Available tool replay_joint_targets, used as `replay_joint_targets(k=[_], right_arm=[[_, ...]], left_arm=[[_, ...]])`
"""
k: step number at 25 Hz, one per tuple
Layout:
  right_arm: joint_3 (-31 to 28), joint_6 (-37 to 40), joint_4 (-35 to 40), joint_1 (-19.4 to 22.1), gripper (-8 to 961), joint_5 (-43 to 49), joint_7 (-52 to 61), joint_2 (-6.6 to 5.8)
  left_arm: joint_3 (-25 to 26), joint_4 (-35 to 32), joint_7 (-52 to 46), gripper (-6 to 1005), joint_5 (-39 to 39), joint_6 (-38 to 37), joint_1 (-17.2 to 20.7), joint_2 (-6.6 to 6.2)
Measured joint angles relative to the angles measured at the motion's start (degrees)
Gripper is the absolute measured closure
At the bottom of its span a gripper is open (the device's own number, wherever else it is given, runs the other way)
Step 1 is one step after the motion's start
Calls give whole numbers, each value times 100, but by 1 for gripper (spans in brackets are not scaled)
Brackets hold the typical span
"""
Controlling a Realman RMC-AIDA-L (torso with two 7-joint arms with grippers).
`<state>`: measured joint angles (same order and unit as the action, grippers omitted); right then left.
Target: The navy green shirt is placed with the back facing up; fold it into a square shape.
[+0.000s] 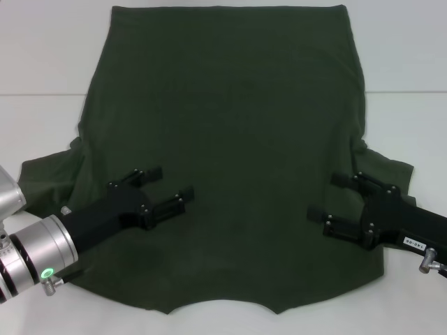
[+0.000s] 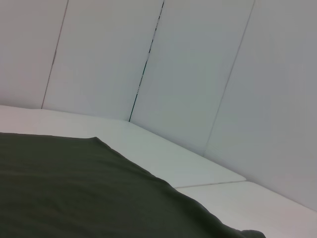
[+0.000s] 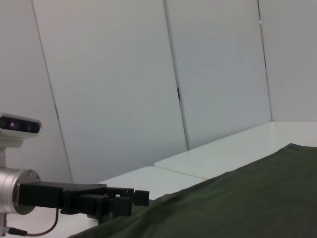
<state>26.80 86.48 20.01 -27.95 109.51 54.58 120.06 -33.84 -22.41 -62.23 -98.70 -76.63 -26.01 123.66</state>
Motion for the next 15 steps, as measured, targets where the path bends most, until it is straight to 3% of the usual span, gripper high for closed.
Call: replay_joint_targets(k=[11,15], right_arm=[[-8,1,-6,0,43,0,-5,0],[-13,1,-6,0,45,0,-3,0]], left_arm=[[-8,-7,-181,124,-1,-2,-10,-20],[-24,-16,-1219,124,-25,-57,-100,-182]])
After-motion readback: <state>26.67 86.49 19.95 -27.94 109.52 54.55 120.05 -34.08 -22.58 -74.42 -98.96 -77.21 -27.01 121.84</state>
